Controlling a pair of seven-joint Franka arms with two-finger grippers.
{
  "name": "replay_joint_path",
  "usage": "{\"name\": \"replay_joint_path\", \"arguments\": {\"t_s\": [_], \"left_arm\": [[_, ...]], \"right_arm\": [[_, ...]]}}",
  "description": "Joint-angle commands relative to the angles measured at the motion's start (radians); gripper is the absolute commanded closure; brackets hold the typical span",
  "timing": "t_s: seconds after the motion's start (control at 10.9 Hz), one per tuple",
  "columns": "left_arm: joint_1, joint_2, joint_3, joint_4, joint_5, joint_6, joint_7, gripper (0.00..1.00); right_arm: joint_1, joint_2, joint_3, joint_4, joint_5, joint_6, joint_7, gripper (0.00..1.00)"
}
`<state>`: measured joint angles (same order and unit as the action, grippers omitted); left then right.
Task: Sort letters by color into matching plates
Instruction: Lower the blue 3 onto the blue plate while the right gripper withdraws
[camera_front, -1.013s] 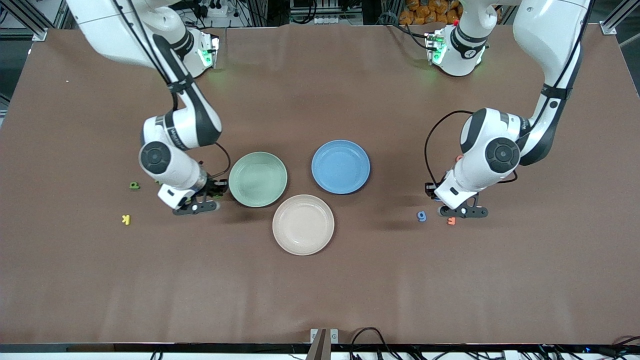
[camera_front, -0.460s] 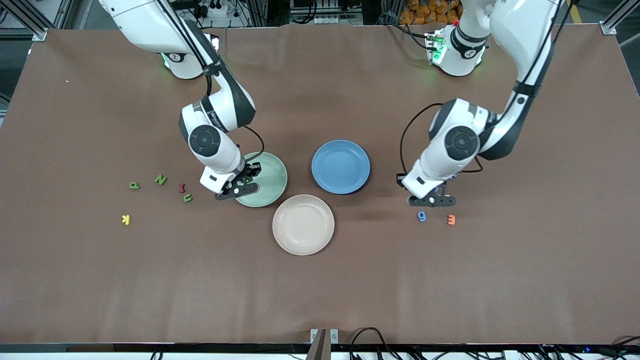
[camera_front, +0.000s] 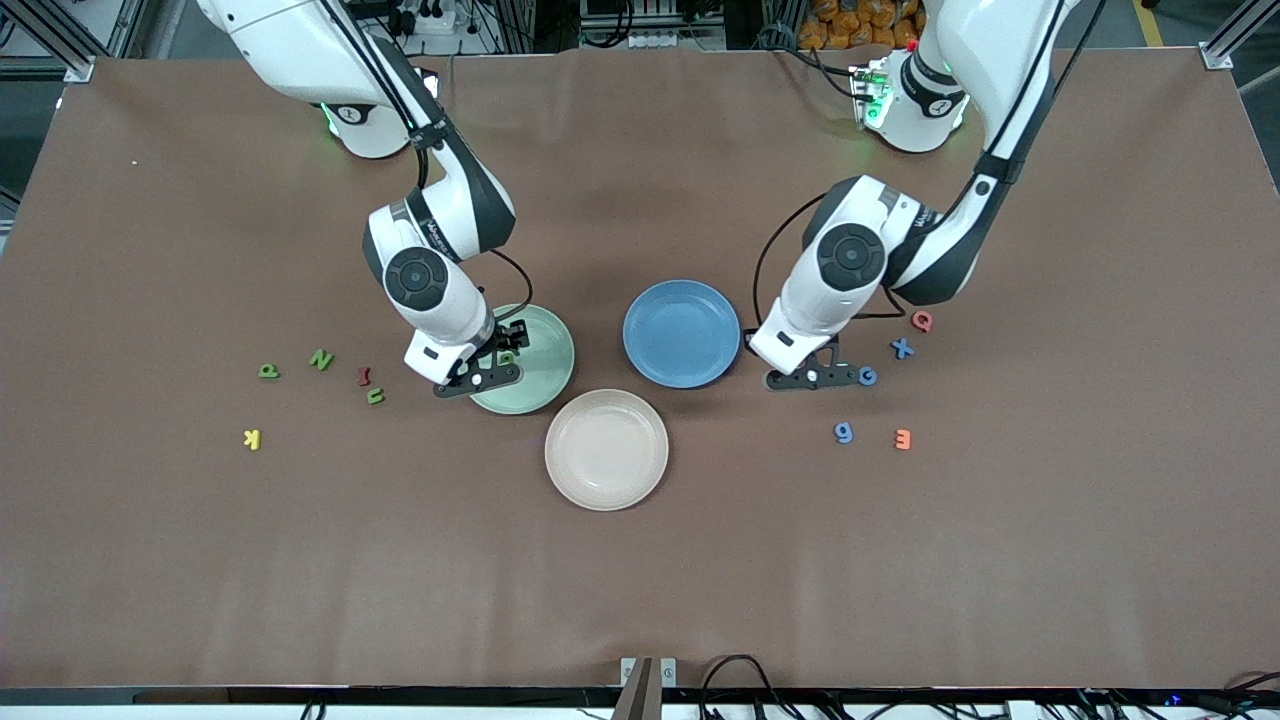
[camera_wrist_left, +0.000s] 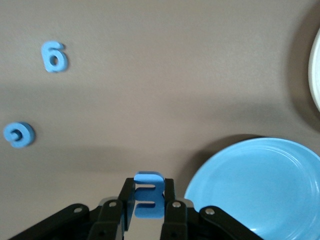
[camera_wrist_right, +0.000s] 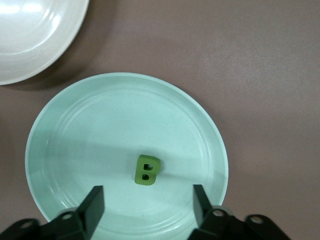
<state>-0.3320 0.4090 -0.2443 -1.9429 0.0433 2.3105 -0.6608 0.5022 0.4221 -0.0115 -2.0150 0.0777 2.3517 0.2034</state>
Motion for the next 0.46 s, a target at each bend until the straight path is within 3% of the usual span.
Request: {"name": "replay_joint_path", "arguments": {"t_s": [0.0,0.37], "left_arm": [[-0.038,0.033,0.005,0.041,0.021,-0.017,-0.089,1.00],[-0.105,0.048,0.005,0.050,0.021,-0.017,-0.189,1.00]], "right_arm": [[-0.017,-0.031,-0.011,-0.016,-0.010,-0.023,0.022,0.00],[-0.082,-0.046,-0.074,-0.016,-0.012,-0.029,0.010,0.00]]}}
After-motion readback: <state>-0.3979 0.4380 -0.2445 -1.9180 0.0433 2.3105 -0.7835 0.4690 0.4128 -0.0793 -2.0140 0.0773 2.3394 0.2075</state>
